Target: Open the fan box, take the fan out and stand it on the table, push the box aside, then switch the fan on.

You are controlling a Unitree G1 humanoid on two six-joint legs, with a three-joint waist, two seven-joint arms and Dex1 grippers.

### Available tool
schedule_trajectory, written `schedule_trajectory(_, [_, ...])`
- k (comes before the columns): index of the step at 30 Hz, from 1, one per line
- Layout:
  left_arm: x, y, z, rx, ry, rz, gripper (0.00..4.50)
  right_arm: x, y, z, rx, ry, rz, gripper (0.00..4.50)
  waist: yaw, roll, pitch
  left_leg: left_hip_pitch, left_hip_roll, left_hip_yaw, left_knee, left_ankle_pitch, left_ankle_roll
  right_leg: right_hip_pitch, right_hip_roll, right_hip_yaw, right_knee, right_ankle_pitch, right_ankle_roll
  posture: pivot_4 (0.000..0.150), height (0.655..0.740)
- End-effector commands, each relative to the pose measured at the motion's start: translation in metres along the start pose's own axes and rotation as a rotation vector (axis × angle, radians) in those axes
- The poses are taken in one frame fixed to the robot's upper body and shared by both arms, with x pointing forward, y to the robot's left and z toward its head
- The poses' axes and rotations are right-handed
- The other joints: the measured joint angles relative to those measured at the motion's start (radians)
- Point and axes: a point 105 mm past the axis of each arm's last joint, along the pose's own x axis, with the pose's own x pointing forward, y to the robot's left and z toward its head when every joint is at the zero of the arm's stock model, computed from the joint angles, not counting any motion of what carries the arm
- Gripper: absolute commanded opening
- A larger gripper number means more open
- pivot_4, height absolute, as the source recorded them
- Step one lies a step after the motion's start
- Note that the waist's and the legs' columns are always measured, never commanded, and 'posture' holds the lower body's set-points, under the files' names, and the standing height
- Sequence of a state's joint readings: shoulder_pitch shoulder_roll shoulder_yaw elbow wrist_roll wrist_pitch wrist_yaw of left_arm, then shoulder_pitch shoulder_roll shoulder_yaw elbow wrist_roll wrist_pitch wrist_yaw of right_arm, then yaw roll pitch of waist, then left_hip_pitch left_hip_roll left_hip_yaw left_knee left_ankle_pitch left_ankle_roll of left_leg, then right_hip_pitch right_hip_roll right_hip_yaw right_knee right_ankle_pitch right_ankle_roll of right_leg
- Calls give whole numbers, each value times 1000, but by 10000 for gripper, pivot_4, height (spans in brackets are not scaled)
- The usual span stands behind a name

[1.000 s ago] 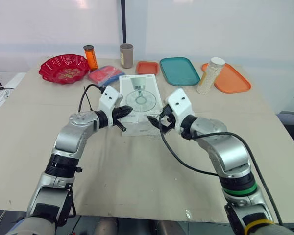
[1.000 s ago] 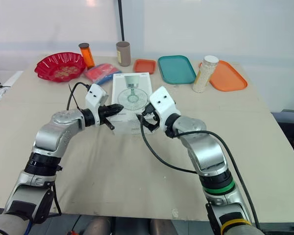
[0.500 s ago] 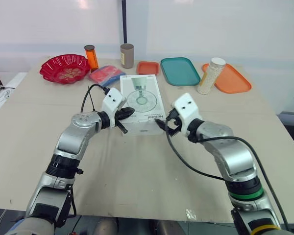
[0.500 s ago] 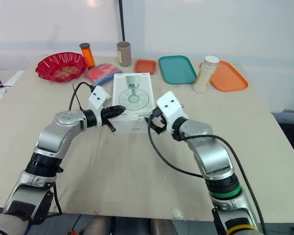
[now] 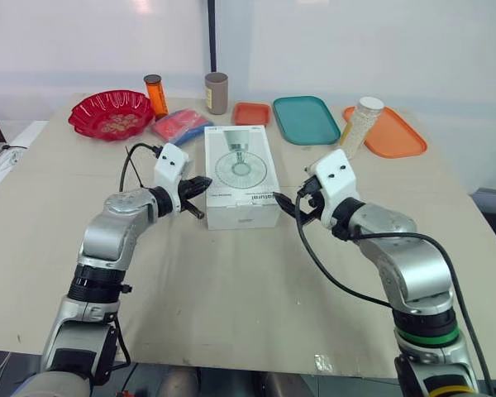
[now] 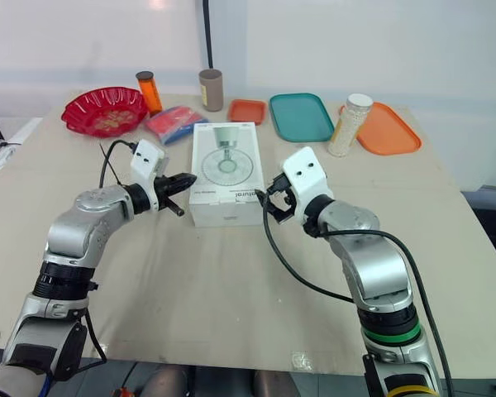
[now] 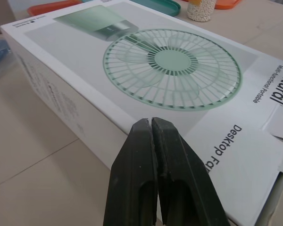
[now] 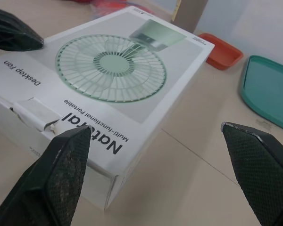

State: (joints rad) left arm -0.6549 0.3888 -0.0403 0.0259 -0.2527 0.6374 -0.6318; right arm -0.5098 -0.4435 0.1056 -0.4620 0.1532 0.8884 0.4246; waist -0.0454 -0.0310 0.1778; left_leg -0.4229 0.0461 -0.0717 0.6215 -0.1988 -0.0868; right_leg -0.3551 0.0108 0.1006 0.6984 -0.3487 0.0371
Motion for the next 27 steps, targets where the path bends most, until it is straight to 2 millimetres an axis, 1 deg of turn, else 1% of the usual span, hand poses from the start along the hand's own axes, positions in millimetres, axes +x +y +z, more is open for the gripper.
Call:
schedule_trajectory(1, [5, -7, 6, 50, 0, -37, 1594, 5, 18, 6, -31, -35, 57, 45000, 0, 0, 0, 0, 0, 0, 0, 0, 0, 0, 0, 0, 0, 0, 0, 1500, 7400])
schedule_trajectory(4, [9, -11, 7, 62, 5, -63, 1594, 13, 23, 6, -31, -37, 68, 45000, 0, 0, 0, 0, 0, 0, 0, 0, 0, 0, 0, 0, 0, 0, 0, 1500, 7400])
schedule_trajectory(7, [11, -12, 6, 68, 14, -76, 1594, 17, 24, 6, -35, -38, 73, 45000, 0, 0, 0, 0, 0, 0, 0, 0, 0, 0, 0, 0, 0, 0, 0, 1500, 7400])
schedule_trajectory(12, [14, -20, -5, 92, 60, -117, 1594, 28, 24, 8, -32, -45, 60, 45000, 0, 0, 0, 0, 0, 0, 0, 0, 0, 0, 0, 0, 0, 0, 0, 1500, 7400])
schedule_trajectory(21, [15, -26, -7, 92, 62, -135, 1594, 32, 21, 11, -31, -55, 55, 45000, 0, 0, 0, 0, 0, -1, 0, 1, 0, 0, 0, -1, 0, 0, 0, 1500, 7400])
schedule_trajectory(27, [15, -29, -11, 95, 65, -147, 1594, 31, 15, 24, -38, -77, 54, 45000, 0, 0, 0, 0, 0, -1, 0, 1, 0, 0, 0, -1, 1, 0, -1, 1500, 7400])
